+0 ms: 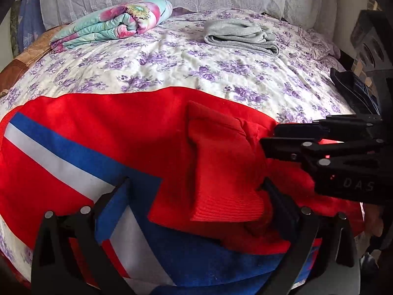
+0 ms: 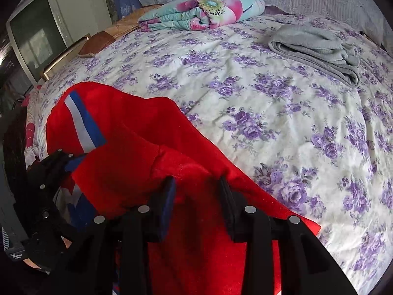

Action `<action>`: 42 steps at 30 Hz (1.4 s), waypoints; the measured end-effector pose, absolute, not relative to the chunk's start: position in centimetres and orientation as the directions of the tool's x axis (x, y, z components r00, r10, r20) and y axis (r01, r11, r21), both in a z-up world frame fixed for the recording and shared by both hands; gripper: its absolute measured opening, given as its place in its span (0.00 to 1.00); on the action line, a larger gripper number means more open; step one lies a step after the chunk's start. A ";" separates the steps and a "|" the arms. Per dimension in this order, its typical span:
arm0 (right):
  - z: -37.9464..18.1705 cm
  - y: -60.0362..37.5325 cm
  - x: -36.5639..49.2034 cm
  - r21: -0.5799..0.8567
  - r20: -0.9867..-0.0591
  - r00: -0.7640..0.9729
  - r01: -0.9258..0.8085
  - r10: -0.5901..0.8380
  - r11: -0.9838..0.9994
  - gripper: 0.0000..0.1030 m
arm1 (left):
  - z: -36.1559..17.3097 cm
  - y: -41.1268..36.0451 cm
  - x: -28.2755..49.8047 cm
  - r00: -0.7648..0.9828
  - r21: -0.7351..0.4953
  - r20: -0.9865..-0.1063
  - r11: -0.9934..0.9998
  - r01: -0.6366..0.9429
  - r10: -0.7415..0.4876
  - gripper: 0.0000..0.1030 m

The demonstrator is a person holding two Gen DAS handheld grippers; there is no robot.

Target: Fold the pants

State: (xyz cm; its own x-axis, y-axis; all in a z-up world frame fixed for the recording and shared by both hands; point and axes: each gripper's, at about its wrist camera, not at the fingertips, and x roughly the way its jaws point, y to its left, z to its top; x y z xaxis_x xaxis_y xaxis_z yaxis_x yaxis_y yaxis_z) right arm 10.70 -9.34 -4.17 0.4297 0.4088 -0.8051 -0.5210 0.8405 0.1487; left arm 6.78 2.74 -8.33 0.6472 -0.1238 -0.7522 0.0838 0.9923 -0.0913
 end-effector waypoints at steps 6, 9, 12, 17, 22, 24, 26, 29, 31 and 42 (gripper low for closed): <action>-2.1 -10.9 9.7 0.154 -0.753 0.493 -0.512 0.436 0.845 0.35 | -8.1 2.5 6.9 0.646 -0.079 -0.755 0.994 0.078 -0.111 0.96; -1.5 -11.3 9.3 0.158 -0.737 0.509 -0.510 0.444 0.846 0.35 | -8.0 2.5 6.9 0.643 -0.081 -0.758 0.994 0.074 -0.109 0.96; -1.1 -11.9 8.5 0.141 -0.709 0.549 -0.505 0.443 0.851 0.35 | -7.7 2.9 6.6 0.649 -0.113 -0.749 0.991 0.066 -0.129 0.96; -1.4 -14.7 7.6 0.170 -0.640 0.606 -0.488 0.472 0.856 0.42 | -4.9 6.6 3.7 0.714 -0.267 -0.670 0.963 0.023 -0.203 0.96; -2.5 -18.0 6.1 0.223 -0.555 0.665 -0.460 0.500 0.859 0.69 | -2.9 14.9 -1.0 0.799 -0.496 -0.550 0.865 -0.077 -0.244 0.96; -2.8 -18.9 5.5 0.245 -0.511 0.683 -0.465 0.521 0.851 0.77 | -3.8 18.9 -1.3 0.799 -0.625 -0.529 0.768 -0.140 -0.285 0.96; -3.1 -19.5 5.4 0.277 -0.486 0.685 -0.469 0.543 0.839 0.86 | -5.5 22.3 -1.0 0.796 -0.740 -0.502 0.644 -0.194 -0.337 0.96; -3.1 -19.6 5.1 0.283 -0.466 0.690 -0.476 0.554 0.832 0.89 | -8.1 24.9 -0.3 0.794 -0.843 -0.453 0.484 -0.235 -0.405 0.95; -3.0 -19.5 4.8 0.274 -0.458 0.692 -0.487 0.558 0.829 0.90 | -9.3 25.2 0.2 0.792 -0.862 -0.447 0.435 -0.259 -0.415 0.95; -3.3 -20.3 4.6 0.305 -0.433 0.685 -0.501 0.586 0.810 0.94 | -7.2 26.3 -1.9 0.786 -0.771 -0.564 0.501 -0.393 -0.252 0.95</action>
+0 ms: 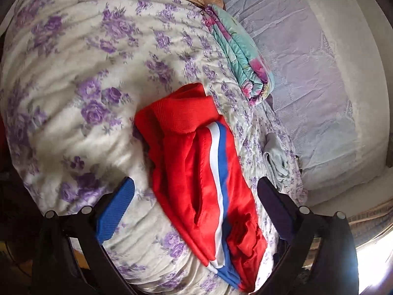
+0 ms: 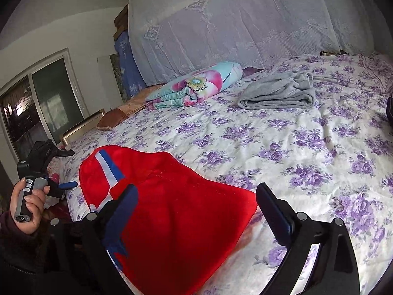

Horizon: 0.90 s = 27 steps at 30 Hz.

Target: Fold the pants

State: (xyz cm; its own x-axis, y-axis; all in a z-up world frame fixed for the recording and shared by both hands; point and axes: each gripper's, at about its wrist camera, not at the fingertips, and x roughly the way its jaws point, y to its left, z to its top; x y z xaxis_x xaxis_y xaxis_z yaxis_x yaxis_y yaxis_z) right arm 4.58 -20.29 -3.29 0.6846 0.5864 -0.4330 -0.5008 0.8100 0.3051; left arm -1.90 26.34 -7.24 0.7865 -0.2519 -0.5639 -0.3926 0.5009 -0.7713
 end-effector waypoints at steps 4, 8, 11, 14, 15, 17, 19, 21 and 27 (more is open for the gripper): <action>-3.5 -20.4 4.9 0.322 -0.437 0.676 -0.498 0.593 0.805 0.94 | -9.3 27.5 0.0 0.794 -0.817 -0.532 0.424 -0.390 -0.295 0.95; -3.4 -20.4 4.9 0.321 -0.427 0.680 -0.502 0.596 0.803 0.94 | -9.2 27.2 2.6 0.805 -0.832 -0.505 0.423 -0.359 -0.311 0.95; -3.5 -20.4 4.9 0.323 -0.429 0.679 -0.501 0.596 0.803 0.94 | -9.0 27.5 3.5 0.821 -0.842 -0.487 0.410 -0.351 -0.298 0.95; -3.5 -20.4 4.8 0.323 -0.426 0.679 -0.503 0.597 0.802 0.92 | -8.8 27.6 3.2 0.852 -0.875 -0.421 0.386 -0.291 -0.312 0.91; -3.6 -20.4 4.8 0.324 -0.428 0.677 -0.503 0.598 0.801 0.91 | -8.7 27.4 3.0 0.857 -0.878 -0.406 0.394 -0.271 -0.317 0.85; -3.6 -20.4 4.9 0.329 -0.433 0.672 -0.503 0.601 0.799 0.90 | -8.9 26.7 3.3 0.844 -0.875 -0.403 0.419 -0.243 -0.353 0.48; -3.7 -20.5 4.9 0.332 -0.433 0.670 -0.504 0.603 0.797 0.90 | -9.9 26.2 3.8 0.821 -0.870 -0.424 0.424 -0.252 -0.382 0.32; -3.7 -20.5 4.9 0.333 -0.431 0.670 -0.504 0.604 0.797 0.90 | -10.9 26.3 4.0 0.812 -0.877 -0.428 0.400 -0.266 -0.397 0.34; -3.6 -20.6 4.7 0.335 -0.427 0.674 -0.501 0.602 0.798 0.90 | -10.3 26.3 4.6 0.828 -0.881 -0.416 0.393 -0.264 -0.375 0.45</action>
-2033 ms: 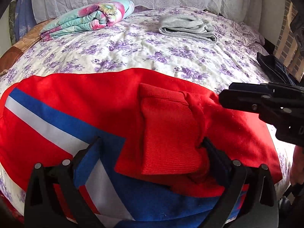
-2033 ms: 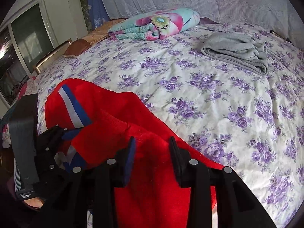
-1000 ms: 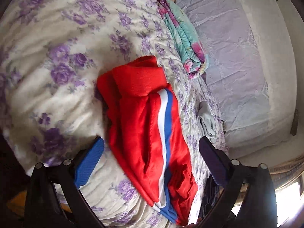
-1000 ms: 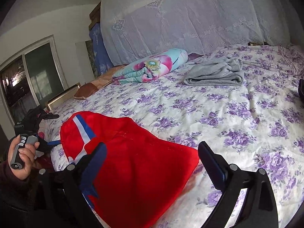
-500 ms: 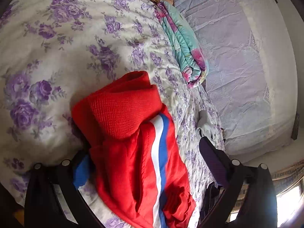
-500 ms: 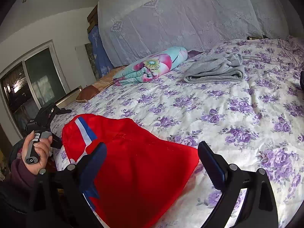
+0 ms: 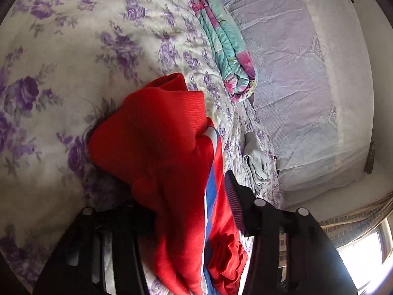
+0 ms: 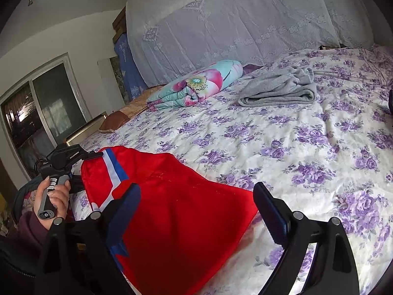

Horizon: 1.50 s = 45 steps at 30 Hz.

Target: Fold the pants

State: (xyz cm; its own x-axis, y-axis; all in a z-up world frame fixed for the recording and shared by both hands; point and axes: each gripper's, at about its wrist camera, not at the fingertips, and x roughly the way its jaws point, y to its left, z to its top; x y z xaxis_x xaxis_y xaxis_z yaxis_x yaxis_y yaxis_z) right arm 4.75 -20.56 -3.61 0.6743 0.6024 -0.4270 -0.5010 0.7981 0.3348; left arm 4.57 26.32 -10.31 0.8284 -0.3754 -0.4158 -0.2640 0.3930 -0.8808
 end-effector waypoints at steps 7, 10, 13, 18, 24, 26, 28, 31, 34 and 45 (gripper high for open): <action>-3.6 -21.0 4.9 0.358 -0.421 0.675 -0.490 0.606 0.795 0.90 | -5.3 22.2 2.9 0.861 -0.738 -0.444 0.646 -0.194 -0.248 0.17; -3.5 -21.7 5.1 0.400 -0.401 0.678 -0.476 0.616 0.783 0.90 | -1.1 16.5 2.4 0.855 -0.518 -0.481 0.849 -0.099 -0.194 0.18; -3.3 -23.3 5.5 0.471 -0.362 0.684 -0.452 0.634 0.757 0.90 | 1.5 9.1 1.6 0.848 -0.235 -0.510 0.972 0.025 -0.145 0.20; -3.1 -25.6 5.8 0.588 -0.339 0.667 -0.400 0.663 0.703 0.90 | 0.2 -2.7 -0.2 0.836 0.197 -0.537 0.947 0.254 -0.112 0.21; -4.2 -24.8 6.6 0.708 -0.415 0.483 -0.361 0.771 0.607 0.96 | -5.7 -7.6 -0.8 0.777 0.340 -0.622 0.861 0.378 -0.096 0.83; -4.7 -24.1 6.8 0.710 -0.479 0.434 -0.319 0.763 0.627 0.96 | -5.7 -7.2 -1.0 0.777 0.318 -0.620 0.871 0.373 -0.106 0.84; -5.1 -23.8 6.5 0.690 -0.539 0.415 -0.281 0.733 0.667 0.96 | -4.9 -6.2 -1.3 0.775 0.272 -0.619 0.890 0.365 -0.128 0.86; -4.7 -23.5 5.5 0.665 -0.567 0.418 -0.276 0.709 0.694 0.96 | -3.4 -5.4 -2.1 0.786 0.230 -0.597 0.904 0.360 -0.161 0.88; -4.2 -22.4 5.0 0.640 -0.580 0.404 -0.311 0.708 0.702 0.96 | -2.8 -5.1 -3.4 0.744 0.144 -0.612 0.887 0.439 -0.269 0.96; -2.1 -19.6 4.3 0.359 -0.679 0.518 -0.384 0.520 0.851 0.24 | -3.9 -1.6 -2.4 0.654 -0.131 -0.609 0.871 0.474 -0.448 0.96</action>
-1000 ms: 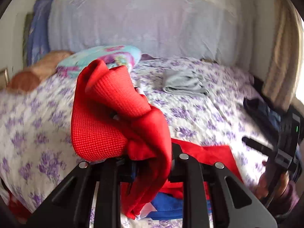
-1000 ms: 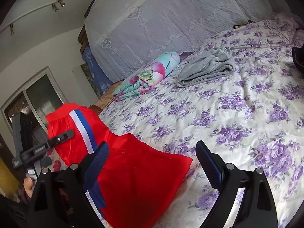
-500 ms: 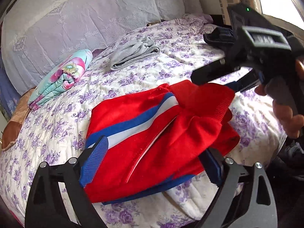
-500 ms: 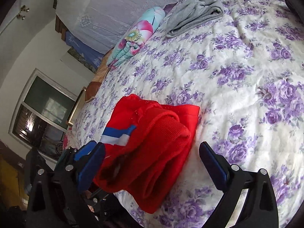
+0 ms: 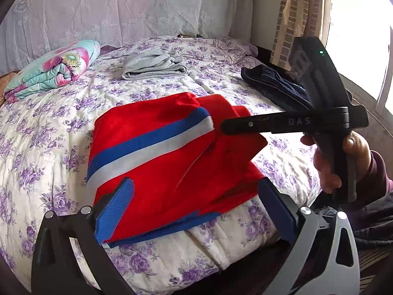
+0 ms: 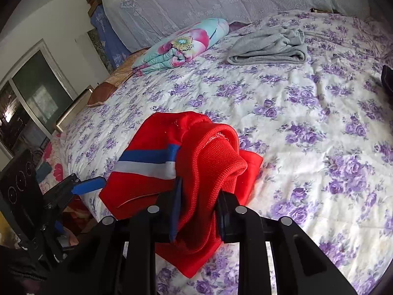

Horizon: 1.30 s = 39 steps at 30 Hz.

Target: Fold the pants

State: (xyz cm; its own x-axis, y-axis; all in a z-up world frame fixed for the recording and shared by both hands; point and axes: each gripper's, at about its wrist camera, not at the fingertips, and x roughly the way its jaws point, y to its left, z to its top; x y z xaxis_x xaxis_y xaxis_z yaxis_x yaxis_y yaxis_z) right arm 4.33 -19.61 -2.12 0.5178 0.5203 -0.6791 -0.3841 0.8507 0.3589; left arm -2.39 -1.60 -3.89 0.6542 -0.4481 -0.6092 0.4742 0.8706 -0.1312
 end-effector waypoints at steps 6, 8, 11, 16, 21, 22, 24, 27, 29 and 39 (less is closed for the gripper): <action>-4.0 -20.9 5.4 0.382 -0.739 0.462 -0.312 0.490 0.870 0.55 | -6.8 -0.5 -0.6 0.589 -0.214 -0.664 0.872 0.440 -0.460 0.95; -1.6 -20.9 4.7 0.354 -0.712 0.511 -0.331 0.482 0.875 0.55 | -5.5 0.5 -1.6 0.590 -0.251 -0.637 0.857 0.450 -0.497 0.95; 2.6 -19.6 4.7 0.340 -0.651 0.540 -0.419 0.533 0.842 0.55 | -3.6 2.2 -2.9 0.622 -0.287 -0.582 0.847 0.446 -0.525 0.95; 5.1 -10.9 9.3 0.413 -0.654 0.331 -0.597 0.681 0.687 0.55 | -3.8 1.9 -2.7 0.594 -0.322 -0.579 0.826 0.462 -0.558 0.95; -1.8 -2.6 16.4 0.387 -0.838 0.149 -0.516 0.525 0.764 0.35 | -7.8 1.9 -0.8 0.549 -0.374 -0.640 0.842 0.389 -0.538 0.95; -3.7 -2.2 17.5 0.366 -0.864 0.135 -0.492 0.485 0.790 0.19 | -7.9 2.0 -1.1 0.562 -0.369 -0.630 0.843 0.391 -0.536 0.95; -6.1 -2.5 18.8 0.414 -0.854 0.110 -0.450 0.509 0.791 0.06 | -8.0 1.5 -1.4 0.574 -0.324 -0.640 0.857 0.401 -0.510 0.95; -5.0 -3.3 18.6 0.446 -0.835 0.115 -0.434 0.539 0.783 0.06 | -7.9 1.5 -1.8 0.577 -0.304 -0.643 0.859 0.412 -0.504 0.95; -2.9 -3.4 17.6 0.422 -0.819 0.166 -0.474 0.549 0.773 0.11 | -7.3 1.6 -2.2 0.579 -0.302 -0.640 0.858 0.415 -0.505 0.95; -4.7 -3.3 17.6 0.359 -0.860 0.170 -0.468 0.481 0.807 0.07 | -8.3 0.5 -2.6 0.600 -0.185 -0.673 0.883 0.431 -0.433 0.95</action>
State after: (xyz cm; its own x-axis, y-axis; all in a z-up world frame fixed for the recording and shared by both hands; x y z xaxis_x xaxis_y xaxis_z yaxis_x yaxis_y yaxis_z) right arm 17.57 -3.27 -4.65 0.1697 0.4813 -0.8600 -0.4680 0.8073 0.3594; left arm -2.57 0.45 -8.33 0.6000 -0.4333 -0.6725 0.4307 0.8834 -0.1849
